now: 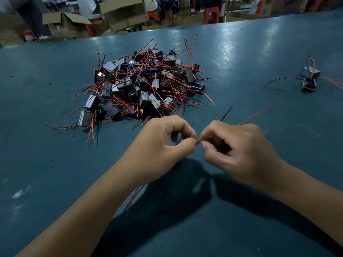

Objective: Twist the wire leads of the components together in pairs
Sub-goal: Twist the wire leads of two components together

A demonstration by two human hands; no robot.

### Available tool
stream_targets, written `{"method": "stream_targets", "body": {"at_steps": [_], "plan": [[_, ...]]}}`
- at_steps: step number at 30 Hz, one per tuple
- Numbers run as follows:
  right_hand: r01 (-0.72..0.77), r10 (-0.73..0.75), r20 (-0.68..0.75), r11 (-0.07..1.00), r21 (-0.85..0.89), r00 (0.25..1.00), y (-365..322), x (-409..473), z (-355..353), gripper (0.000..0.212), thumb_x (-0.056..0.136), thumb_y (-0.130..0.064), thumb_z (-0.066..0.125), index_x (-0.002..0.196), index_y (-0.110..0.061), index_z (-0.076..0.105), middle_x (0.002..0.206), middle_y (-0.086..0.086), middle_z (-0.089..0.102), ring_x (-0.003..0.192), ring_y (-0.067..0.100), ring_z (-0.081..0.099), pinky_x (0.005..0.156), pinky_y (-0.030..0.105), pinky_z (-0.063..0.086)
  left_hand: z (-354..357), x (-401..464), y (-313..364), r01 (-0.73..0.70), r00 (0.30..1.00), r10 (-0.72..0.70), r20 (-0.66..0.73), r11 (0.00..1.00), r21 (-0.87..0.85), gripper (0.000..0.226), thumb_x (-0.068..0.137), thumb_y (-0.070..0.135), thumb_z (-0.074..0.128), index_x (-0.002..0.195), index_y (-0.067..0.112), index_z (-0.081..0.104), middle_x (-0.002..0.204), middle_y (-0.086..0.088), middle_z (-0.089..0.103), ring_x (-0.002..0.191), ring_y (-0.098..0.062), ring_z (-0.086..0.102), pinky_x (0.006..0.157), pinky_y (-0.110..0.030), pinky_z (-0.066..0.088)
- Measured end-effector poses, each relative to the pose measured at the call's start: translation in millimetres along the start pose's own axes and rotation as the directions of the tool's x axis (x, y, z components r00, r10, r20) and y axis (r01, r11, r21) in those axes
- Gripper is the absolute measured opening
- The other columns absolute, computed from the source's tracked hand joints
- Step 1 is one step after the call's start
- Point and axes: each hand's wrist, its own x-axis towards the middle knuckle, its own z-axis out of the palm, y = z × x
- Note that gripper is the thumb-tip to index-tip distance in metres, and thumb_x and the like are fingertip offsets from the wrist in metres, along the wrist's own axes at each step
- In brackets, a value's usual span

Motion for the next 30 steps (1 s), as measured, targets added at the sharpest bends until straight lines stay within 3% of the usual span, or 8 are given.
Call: {"method": "stream_targets", "body": {"at_steps": [3,6,11,18,21,24,28,30], "plan": [[-0.113,0.114,0.001,0.982,0.154,0.993,3.9,0.5,-0.3,0.009,0.084,-0.017,0.063,0.076,-0.017,0.06,0.052,-0.001,0.05,0.048,0.017,0.044,0.049,0.024,0.036,1.0,-3.1,-2.4,-0.214,0.959,0.271,-0.08,0.882,0.419,0.01,0.083,0.029,0.069,0.09,0.022,0.072,0.094,0.009,0.067,0.088,-0.018,0.06,0.08,-0.04,0.039],[-0.201,0.199,0.036,0.937,0.286,0.979,5.7,2.2,0.4,0.011,0.084,-0.019,0.063,0.073,-0.019,0.062,0.054,0.001,0.052,0.048,0.013,0.043,0.048,0.021,0.035,3.4,-1.9,-6.8,-0.348,0.863,0.499,-0.078,0.699,0.624,0.008,0.089,0.024,0.07,0.088,0.019,0.077,0.094,0.004,0.07,0.084,-0.024,0.063,0.075,-0.041,0.038],[-0.328,0.285,0.163,0.833,0.446,0.945,5.9,5.4,0.7,0.011,0.082,-0.024,0.063,0.074,-0.016,0.064,0.05,-0.003,0.05,0.049,0.018,0.042,0.049,0.033,0.036,3.9,-3.5,-9.4,-0.386,0.772,0.633,-0.061,0.543,0.746,0.013,0.093,0.018,0.069,0.083,0.02,0.077,0.092,0.005,0.072,0.079,-0.024,0.066,0.073,-0.039,0.038],[-0.405,0.294,0.28,0.711,0.575,0.914,8.3,5.5,-0.2,0.015,0.091,0.001,0.062,0.076,-0.001,0.063,0.048,-0.002,0.049,0.042,0.004,0.039,0.045,0.012,0.033,3.2,-4.4,-7.5,-0.416,0.735,0.677,0.031,0.415,0.809,0.016,0.09,0.012,0.067,0.077,0.018,0.072,0.085,0.002,0.069,0.076,-0.023,0.066,0.075,-0.038,0.036],[-0.368,0.268,0.26,0.775,0.514,0.928,9.6,4.0,0.5,0.016,0.09,-0.003,0.065,0.074,-0.007,0.063,0.049,-0.005,0.047,0.045,0.005,0.036,0.047,0.015,0.031,7.2,-3.1,-6.2,-0.389,0.765,0.643,-0.023,0.491,0.78,0.019,0.089,0.013,0.066,0.072,0.019,0.071,0.081,0.004,0.068,0.073,-0.024,0.064,0.073,-0.039,0.037],[-0.154,0.121,0.132,0.949,0.277,0.984,7.8,2.0,0.0,0.01,0.085,-0.014,0.063,0.075,-0.015,0.061,0.051,-0.013,0.042,0.049,0.006,0.036,0.051,0.014,0.03,11.0,-3.2,-4.1,-0.349,0.862,0.501,-0.081,0.7,0.623,0.013,0.085,0.017,0.069,0.072,0.018,0.071,0.079,0.005,0.066,0.072,-0.023,0.059,0.07,-0.037,0.034],[0.194,-0.188,0.056,0.97,-0.147,0.981,6.3,2.1,-4.1,0.012,0.085,-0.017,0.057,0.077,-0.011,0.063,0.057,-0.009,0.045,0.05,0.017,0.042,0.052,0.026,0.035,11.4,-3.2,1.2,-0.11,0.989,0.125,-0.074,0.978,0.178,0.007,0.076,0.017,0.069,0.07,0.017,0.069,0.072,0.008,0.062,0.071,-0.012,0.054,0.071,-0.034,0.04],[0.272,-0.273,0.026,0.937,-0.221,0.962,6.5,2.2,-4.5,0.013,0.084,-0.013,0.057,0.073,-0.008,0.063,0.058,-0.001,0.048,0.051,0.023,0.042,0.052,0.032,0.037,10.8,-1.8,4.6,0.086,0.995,-0.092,-0.037,0.987,-0.133,0.01,0.076,0.016,0.067,0.066,0.014,0.069,0.062,0.01,0.059,0.058,-0.006,0.05,0.057,-0.024,0.039]]}}
